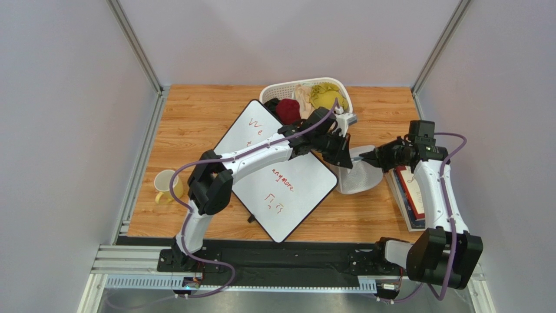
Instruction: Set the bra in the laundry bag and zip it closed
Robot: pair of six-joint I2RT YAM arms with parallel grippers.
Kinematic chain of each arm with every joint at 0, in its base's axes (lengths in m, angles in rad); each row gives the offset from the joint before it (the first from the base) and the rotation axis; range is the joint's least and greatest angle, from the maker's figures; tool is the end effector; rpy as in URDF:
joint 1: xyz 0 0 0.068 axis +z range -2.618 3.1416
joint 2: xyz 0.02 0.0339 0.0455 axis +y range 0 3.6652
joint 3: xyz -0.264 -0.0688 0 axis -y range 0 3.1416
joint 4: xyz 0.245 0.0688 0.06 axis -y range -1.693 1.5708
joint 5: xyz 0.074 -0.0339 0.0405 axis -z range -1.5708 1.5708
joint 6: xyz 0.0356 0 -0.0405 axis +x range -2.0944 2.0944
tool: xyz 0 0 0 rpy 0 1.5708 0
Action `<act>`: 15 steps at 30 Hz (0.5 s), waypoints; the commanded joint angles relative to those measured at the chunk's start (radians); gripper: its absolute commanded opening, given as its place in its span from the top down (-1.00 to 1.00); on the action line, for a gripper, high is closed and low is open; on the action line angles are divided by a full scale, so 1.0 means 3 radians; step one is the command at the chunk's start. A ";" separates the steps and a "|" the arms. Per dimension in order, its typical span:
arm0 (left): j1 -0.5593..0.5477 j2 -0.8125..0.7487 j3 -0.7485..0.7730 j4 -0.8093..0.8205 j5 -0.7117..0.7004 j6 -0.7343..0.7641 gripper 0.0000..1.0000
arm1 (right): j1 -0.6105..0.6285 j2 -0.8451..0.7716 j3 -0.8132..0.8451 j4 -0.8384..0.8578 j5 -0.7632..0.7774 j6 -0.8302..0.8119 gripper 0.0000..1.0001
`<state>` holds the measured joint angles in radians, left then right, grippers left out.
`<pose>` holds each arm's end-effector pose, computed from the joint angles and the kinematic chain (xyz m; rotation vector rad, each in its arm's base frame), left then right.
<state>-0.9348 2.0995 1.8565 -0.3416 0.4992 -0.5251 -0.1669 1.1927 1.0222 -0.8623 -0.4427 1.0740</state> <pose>0.2792 -0.4069 0.2827 0.8068 2.2737 -1.3106 0.2279 -0.0229 0.2852 1.4424 2.3084 0.8777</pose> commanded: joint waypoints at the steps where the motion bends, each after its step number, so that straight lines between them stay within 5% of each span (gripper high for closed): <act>1: 0.0166 -0.0412 -0.0200 -0.0068 -0.0058 0.0114 1.00 | -0.0241 0.0008 0.0075 0.0383 -0.0624 -0.0522 1.00; 13: 0.0242 -0.0463 -0.0089 -0.0098 0.0156 0.0180 1.00 | -0.0461 0.0023 0.0100 0.0829 -0.1040 -0.0824 1.00; 15: 0.0242 -0.0474 -0.0027 -0.0129 0.0192 0.0211 0.78 | -0.0461 0.0033 0.0151 0.0829 -0.0989 -0.0870 1.00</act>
<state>-0.8551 1.9877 1.7737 -0.3695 0.5110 -0.4915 -0.3027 1.2030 1.0218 -0.6754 -0.7048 0.8646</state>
